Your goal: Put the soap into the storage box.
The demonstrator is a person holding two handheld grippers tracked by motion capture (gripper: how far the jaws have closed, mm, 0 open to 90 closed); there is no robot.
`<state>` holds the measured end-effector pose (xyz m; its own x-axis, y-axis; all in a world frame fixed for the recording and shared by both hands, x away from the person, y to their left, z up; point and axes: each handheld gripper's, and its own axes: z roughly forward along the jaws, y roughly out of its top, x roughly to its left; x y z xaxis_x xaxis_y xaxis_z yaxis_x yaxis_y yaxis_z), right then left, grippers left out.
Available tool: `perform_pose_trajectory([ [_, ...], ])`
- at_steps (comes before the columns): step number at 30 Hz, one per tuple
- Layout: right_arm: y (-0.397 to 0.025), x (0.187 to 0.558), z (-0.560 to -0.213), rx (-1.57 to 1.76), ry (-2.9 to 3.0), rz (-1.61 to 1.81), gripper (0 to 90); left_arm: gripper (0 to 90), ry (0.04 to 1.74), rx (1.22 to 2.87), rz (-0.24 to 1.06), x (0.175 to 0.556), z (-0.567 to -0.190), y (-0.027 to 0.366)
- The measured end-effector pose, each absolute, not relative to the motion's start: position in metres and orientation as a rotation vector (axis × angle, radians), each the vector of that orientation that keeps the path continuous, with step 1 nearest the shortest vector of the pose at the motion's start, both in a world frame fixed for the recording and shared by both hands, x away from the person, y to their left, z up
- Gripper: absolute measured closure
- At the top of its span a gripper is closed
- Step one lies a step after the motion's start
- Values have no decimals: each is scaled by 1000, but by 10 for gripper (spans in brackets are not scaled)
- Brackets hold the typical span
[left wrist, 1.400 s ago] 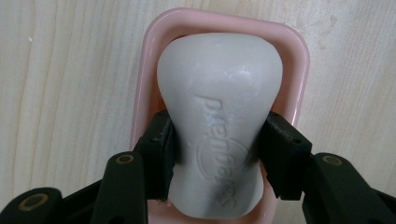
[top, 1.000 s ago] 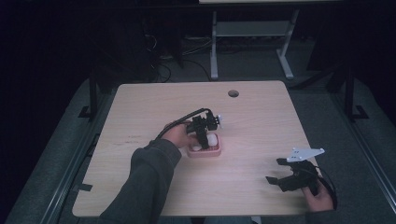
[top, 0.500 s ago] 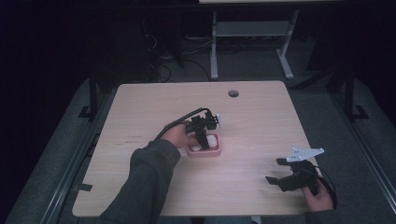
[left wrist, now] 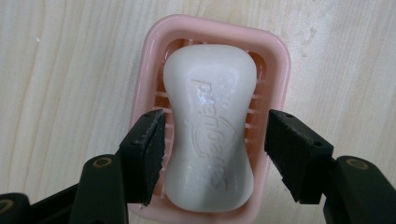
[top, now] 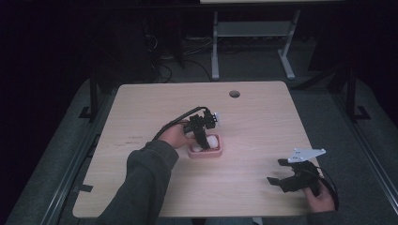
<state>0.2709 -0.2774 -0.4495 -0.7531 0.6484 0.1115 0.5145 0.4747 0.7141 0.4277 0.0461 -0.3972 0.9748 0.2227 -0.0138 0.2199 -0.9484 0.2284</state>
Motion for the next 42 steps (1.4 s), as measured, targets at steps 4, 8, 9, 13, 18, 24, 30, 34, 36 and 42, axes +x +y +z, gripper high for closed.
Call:
perform_pose_trajectory([
  [4,-277,271,-450,1009,2542,1142,143,378,332,2873,32,426,-394,49],
  [8,-277,271,-449,1020,2541,1141,143,372,329,2868,38,425,-392,53],
  [9,-277,271,-449,1017,2541,1140,143,370,336,2861,39,424,-391,54],
  [13,-277,271,-450,1014,2540,1141,143,361,348,2844,42,423,-389,58],
  [18,-276,271,-449,1014,2539,1136,143,356,355,2835,42,420,-386,64],
  [24,-275,272,-450,1000,2547,1130,143,333,376,2820,43,416,-386,72],
  [30,-273,272,-450,1013,2550,1123,143,330,389,2807,39,411,-386,79],
  [34,-272,272,-449,1009,2547,1123,143,326,391,2798,48,409,-386,83],
  [36,-272,272,-449,1002,2546,1123,143,322,404,2784,46,407,-385,87],
  [42,-270,271,-449,1008,2544,1120,143,311,415,2767,51,401,-384,94],
])
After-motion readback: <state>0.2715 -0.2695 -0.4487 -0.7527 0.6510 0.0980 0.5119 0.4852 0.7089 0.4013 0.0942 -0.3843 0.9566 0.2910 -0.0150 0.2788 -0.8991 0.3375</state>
